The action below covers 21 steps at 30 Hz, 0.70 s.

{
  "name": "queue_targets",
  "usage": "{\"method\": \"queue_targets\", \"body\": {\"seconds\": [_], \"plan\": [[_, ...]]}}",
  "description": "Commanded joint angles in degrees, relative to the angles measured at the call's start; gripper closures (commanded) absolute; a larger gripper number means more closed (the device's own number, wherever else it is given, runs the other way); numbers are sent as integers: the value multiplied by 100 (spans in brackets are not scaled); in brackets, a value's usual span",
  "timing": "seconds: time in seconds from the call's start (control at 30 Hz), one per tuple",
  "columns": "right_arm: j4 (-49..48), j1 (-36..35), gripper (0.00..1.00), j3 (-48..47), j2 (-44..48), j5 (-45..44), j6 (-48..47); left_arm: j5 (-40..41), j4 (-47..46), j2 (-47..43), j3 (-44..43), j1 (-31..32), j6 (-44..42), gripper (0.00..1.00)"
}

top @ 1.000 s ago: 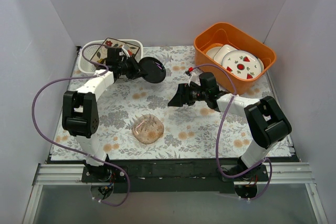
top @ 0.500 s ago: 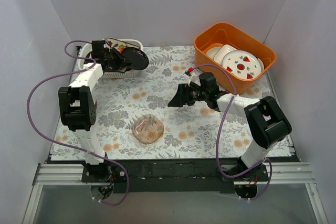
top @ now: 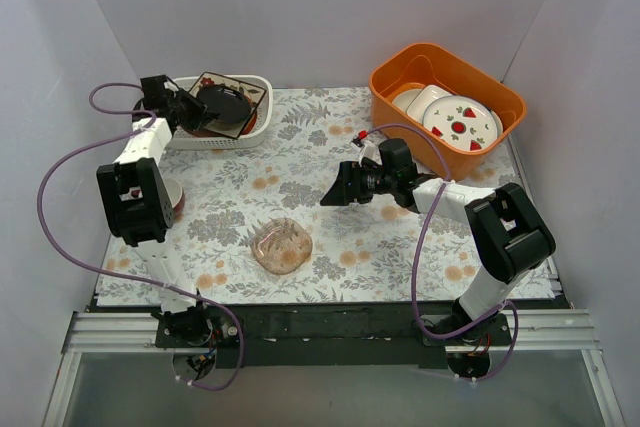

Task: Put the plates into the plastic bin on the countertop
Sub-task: Place the plate in the plastic bin.

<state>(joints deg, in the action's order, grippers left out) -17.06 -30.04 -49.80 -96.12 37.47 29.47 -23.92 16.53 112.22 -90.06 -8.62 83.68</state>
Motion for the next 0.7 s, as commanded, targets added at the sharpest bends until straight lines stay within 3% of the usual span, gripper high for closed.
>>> {"method": "queue_targets", "body": {"seconds": [0.0, 0.4, 0.5, 0.53, 0.67], "plan": [[-43, 25, 9, -188, -39, 32, -135, -218, -27, 45, -214, -148, 96, 100], [1, 25, 9, -205, -56, 41, -152, -236, -19, 414, -345, -236, 87, 100], [10, 16, 9, -214, -56, 41, -152, -350, -106, 502, -363, -280, 87, 91], [10, 25, 9, -214, -65, 49, -161, -359, -115, 572, -380, -289, 105, 83], [18, 25, 9, -205, -56, 58, -170, -455, -142, 651, -460, -298, 96, 66]]}}
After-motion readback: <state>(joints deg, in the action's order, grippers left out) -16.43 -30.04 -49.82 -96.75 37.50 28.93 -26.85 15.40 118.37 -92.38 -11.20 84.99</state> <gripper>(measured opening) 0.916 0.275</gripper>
